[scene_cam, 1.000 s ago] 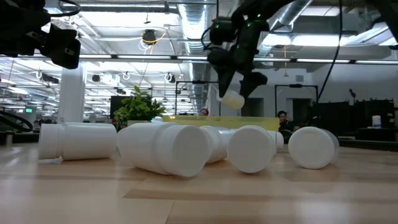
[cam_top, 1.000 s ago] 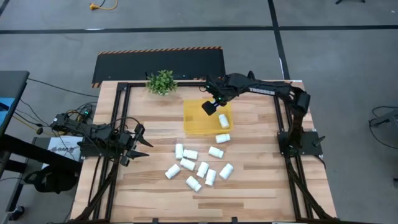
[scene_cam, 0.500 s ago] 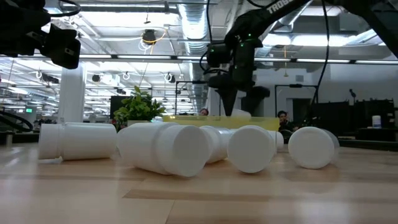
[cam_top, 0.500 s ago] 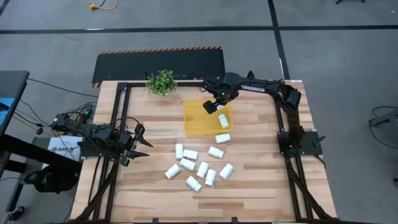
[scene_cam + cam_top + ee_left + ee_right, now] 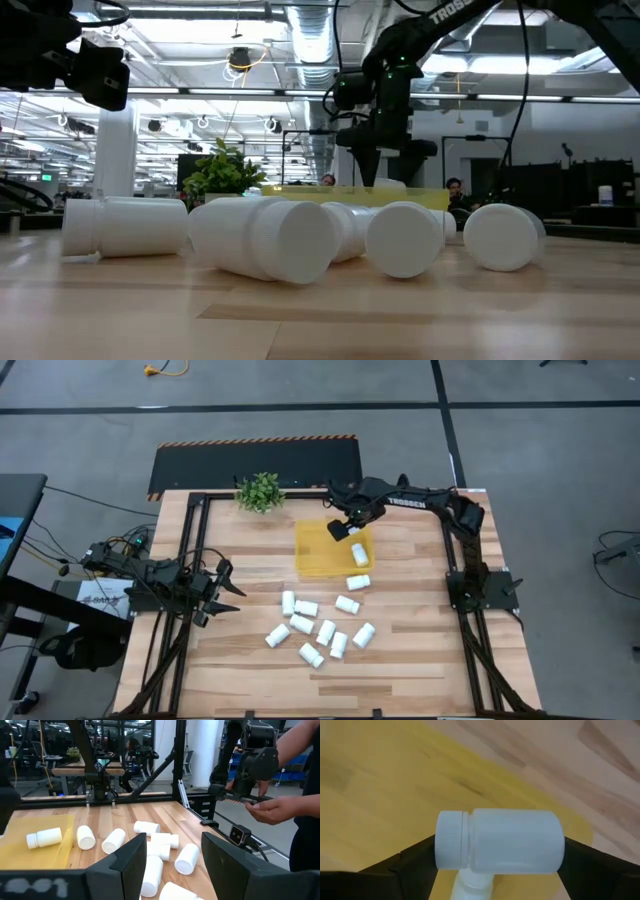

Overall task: Pick and place pill bottles into a basket
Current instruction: Put the white pill bottle into the yellow bin

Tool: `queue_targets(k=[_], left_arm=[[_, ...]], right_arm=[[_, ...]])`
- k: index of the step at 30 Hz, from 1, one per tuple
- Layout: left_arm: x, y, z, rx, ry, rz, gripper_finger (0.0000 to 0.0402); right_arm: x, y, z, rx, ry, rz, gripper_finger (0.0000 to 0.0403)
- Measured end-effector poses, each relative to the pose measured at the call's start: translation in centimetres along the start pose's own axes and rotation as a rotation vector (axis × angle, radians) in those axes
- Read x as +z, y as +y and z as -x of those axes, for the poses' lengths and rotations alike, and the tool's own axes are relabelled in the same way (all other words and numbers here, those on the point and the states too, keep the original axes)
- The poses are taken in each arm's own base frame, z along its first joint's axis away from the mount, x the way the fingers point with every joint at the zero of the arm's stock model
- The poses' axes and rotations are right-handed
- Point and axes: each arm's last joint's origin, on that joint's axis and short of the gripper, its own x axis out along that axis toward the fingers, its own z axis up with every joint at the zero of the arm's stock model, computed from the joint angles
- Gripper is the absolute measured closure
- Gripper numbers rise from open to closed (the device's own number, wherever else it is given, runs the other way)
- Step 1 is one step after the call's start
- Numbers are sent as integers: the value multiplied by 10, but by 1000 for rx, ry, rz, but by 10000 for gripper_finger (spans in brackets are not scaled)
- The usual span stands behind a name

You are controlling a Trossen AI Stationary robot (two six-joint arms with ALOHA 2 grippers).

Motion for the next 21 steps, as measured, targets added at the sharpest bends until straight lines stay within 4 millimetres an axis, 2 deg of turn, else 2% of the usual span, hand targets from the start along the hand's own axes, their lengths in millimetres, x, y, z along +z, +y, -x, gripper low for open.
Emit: queue_targets(k=[17, 21], left_arm=[[0, 0, 0, 0, 0, 0, 225], [0, 0, 0, 0, 0, 0, 225]], right_arm=[[-8, 3, -8, 4, 35, 28, 58], [-9, 7, -21, -7, 72, 46, 56]])
